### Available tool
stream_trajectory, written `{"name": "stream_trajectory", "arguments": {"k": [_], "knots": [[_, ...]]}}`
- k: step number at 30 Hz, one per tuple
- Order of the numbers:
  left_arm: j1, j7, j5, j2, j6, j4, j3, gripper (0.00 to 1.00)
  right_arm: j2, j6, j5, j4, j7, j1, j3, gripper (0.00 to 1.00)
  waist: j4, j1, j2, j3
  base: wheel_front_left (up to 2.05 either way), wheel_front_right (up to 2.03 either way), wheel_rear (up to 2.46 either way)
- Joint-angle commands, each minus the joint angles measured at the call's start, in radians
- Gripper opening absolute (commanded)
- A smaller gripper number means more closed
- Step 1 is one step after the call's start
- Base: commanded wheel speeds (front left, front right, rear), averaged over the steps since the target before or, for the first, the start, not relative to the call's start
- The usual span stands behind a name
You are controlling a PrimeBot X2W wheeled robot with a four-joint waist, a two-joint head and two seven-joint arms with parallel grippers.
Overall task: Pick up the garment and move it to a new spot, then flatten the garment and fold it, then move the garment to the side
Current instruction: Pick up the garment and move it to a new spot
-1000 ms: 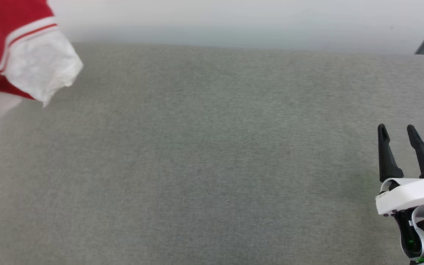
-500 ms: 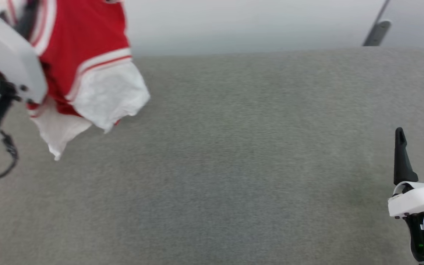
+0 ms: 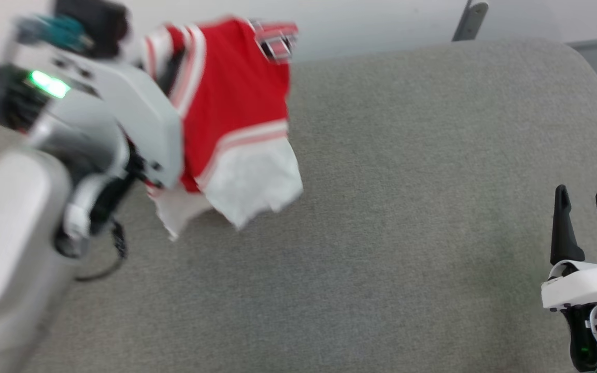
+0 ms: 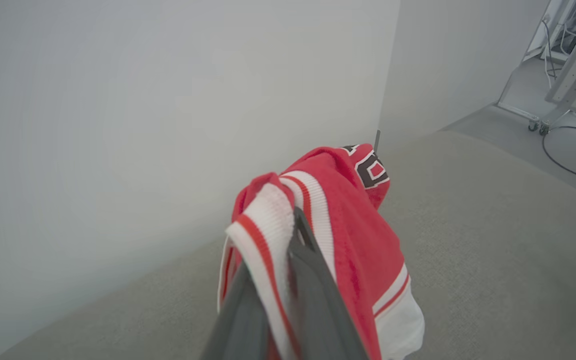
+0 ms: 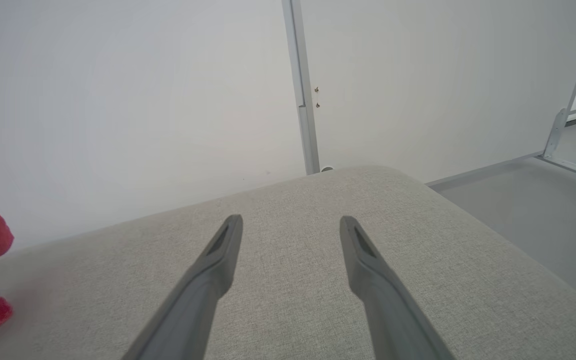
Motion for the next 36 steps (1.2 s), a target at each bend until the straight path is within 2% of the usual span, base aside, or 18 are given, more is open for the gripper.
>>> {"name": "stream_trajectory", "arguments": {"k": [1, 6, 14, 22, 30, 31, 32, 34, 35, 36], "knots": [[0.027, -0.004, 0.004, -0.017, 0.008, 0.013, -0.017, 0.00, 0.006, -0.001, 0.006, 0.009, -0.011, 0.003, 0.002, 1.00, -0.022, 0.0000, -0.0001, 0.022, 0.00, 0.00, 0.00], [0.092, -0.010, 0.005, -0.059, -0.001, 0.075, -0.080, 0.00, 0.012, -0.001, 0.011, 0.038, -0.028, -0.007, 0.020, 1.00, -0.040, 0.0000, -0.0001, 0.035, 0.00, 0.00, 0.00], [0.175, -0.043, -0.009, -0.105, -0.047, 0.249, -0.154, 0.00, 0.016, -0.001, 0.026, 0.090, -0.049, -0.026, 0.058, 1.00, -0.059, 0.0000, -0.0001, 0.044, 0.00, 0.00, 0.00], [0.196, -0.079, -0.032, -0.158, -0.093, 0.446, -0.187, 0.00, 0.013, -0.001, 0.037, 0.127, -0.060, -0.044, 0.090, 1.00, -0.067, 0.0000, -0.0001, 0.041, 0.00, 0.00, 0.00], [0.175, -0.083, -0.040, -0.201, -0.122, 0.600, -0.209, 0.00, -0.001, -0.001, 0.044, 0.147, -0.062, -0.053, 0.111, 1.00, -0.061, 0.0000, -0.0001, 0.026, 0.00, 0.00, 0.00], [0.171, -0.091, -0.042, -0.207, -0.127, 0.613, -0.208, 0.06, -0.004, -0.001, 0.045, 0.148, -0.062, -0.054, 0.113, 1.00, -0.059, 0.0000, -0.0001, 0.023, 0.00, 0.00, 0.00], [0.164, -0.100, -0.047, -0.212, -0.134, 0.624, -0.203, 0.25, -0.006, -0.001, 0.046, 0.148, -0.061, -0.056, 0.116, 1.00, -0.057, 0.0000, -0.0001, 0.021, 0.00, 0.00, 0.00], [0.153, -0.113, -0.053, -0.223, -0.144, 0.640, -0.199, 0.42, -0.012, -0.001, 0.048, 0.151, -0.059, -0.056, 0.117, 1.00, -0.051, 0.0000, -0.0001, 0.013, 0.00, 0.00, 0.00], [0.147, -0.120, -0.055, -0.225, -0.150, 0.643, -0.196, 0.63, -0.014, -0.001, 0.047, 0.151, -0.058, -0.056, 0.117, 1.00, -0.048, 0.0000, -0.0001, 0.009, 0.00, 0.00, 0.00], [0.142, -0.127, -0.054, -0.223, -0.153, 0.645, -0.195, 1.00, -0.017, -0.001, 0.046, 0.152, -0.058, -0.055, 0.117, 1.00, -0.044, 0.0000, -0.0001, 0.004, 0.00, 0.00, 0.00]]}}
